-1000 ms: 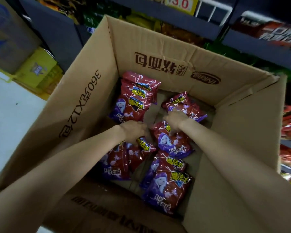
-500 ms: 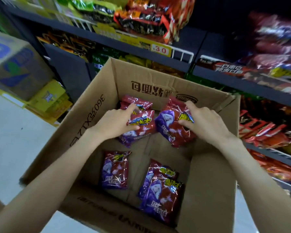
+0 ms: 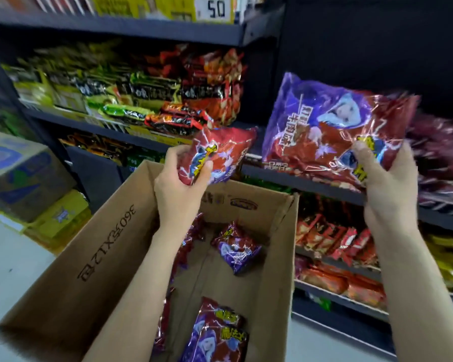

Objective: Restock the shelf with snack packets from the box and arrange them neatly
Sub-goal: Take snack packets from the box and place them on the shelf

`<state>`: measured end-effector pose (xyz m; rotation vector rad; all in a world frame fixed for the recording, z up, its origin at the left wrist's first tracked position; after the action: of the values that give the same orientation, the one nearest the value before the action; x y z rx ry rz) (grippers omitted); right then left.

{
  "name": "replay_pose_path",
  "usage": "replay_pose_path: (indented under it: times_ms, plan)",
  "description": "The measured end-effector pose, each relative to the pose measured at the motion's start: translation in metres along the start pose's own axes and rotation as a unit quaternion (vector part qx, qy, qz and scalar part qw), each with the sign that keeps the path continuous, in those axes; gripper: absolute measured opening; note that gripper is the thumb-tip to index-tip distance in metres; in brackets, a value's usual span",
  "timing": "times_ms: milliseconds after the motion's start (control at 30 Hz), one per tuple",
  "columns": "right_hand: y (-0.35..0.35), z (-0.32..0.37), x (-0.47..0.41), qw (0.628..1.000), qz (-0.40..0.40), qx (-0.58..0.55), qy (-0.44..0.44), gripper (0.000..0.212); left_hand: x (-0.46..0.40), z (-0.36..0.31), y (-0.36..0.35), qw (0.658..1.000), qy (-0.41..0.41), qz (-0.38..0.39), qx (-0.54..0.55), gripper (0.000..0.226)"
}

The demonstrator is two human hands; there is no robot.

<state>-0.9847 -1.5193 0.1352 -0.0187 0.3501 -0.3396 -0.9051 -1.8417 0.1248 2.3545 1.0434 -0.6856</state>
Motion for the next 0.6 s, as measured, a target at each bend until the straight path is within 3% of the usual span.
replay_pose_path:
  times_ms: [33, 133, 200, 300, 367, 467, 600]
  plan:
    - [0.008, 0.007, -0.013, 1.000, -0.008, -0.024, 0.001, 0.043, -0.002, -0.013, -0.011, 1.000, -0.023, -0.001, -0.004, 0.032]
    - [0.026, 0.027, -0.058, 0.999, -0.025, -0.023, 0.036, 0.049, -0.008, -0.054, -0.050, 0.986, -0.152, 0.009, -0.063, 0.041]
    - [0.028, 0.042, -0.091, 0.993, -0.034, 0.055, 0.100, 0.052, -0.009, -0.074, -0.076, 0.967, -0.228, 0.018, -0.114, 0.045]
    - [0.003, 0.062, -0.135, 0.956, 0.001, 0.200, 0.216, 0.045, -0.014, -0.083, -0.100, 0.956, -0.261, 0.016, -0.132, 0.048]
    - [-0.022, 0.060, -0.160, 0.919, 0.039, 0.270, 0.284, 0.036, -0.019, -0.081, -0.108, 0.958, -0.254, 0.005, -0.134, 0.049]
    - [-0.065, 0.034, -0.190, 0.833, 0.105, 0.397, 0.372, 0.030, -0.030, -0.079, -0.115, 0.965, -0.227, -0.021, -0.130, 0.044]
    - [-0.108, -0.027, -0.211, 0.729, 0.207, 0.541, 0.365, 0.040, -0.046, -0.086, -0.129, 0.964, -0.227, -0.043, -0.131, 0.044]
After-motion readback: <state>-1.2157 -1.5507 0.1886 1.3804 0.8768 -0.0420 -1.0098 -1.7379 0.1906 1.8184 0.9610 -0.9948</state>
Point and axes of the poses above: each hand's wrist, its own x-axis away from the middle knuckle, its own y-axis out of the back of the hand, z = x × y, the point moved 8 cm from there along -x, towards the middle knuckle, and after that the axes turned 7 degrees about -z, right-handed, at the moved point
